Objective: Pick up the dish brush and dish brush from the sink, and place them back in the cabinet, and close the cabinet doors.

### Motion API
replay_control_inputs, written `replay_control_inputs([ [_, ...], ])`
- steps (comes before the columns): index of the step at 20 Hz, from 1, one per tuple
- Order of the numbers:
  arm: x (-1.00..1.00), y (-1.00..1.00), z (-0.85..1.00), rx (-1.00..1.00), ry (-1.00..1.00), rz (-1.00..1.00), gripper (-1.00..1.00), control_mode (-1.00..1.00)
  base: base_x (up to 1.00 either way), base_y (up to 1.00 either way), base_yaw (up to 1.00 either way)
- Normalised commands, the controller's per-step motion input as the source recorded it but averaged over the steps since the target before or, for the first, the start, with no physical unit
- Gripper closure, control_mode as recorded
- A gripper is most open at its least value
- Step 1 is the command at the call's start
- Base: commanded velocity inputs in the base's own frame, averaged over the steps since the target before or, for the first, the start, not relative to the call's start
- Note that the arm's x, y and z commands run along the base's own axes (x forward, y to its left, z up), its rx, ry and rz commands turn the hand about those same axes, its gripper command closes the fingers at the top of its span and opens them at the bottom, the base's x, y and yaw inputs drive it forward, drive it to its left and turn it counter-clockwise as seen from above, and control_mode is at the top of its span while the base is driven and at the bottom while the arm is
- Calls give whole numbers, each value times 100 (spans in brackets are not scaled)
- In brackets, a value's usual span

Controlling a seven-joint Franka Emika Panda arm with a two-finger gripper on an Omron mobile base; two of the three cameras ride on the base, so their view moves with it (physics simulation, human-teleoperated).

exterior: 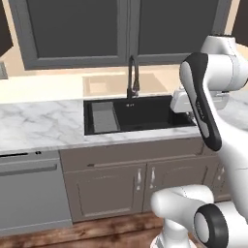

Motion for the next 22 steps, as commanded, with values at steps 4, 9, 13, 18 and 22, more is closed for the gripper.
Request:
replay_control_inputs([
  [4,0,0,0,0,0,0,100,100,-26,77,7],
  [9,0,0,0,0,0,0,100,100,-20,79,6],
  [13,0,0,0,0,0,0,100,100,-20,74,6],
  [18,0,0,0,0,0,0,100,100,-18,75,6],
  [22,0,0,0,0,0,0,100,100,-15,79,6],
])
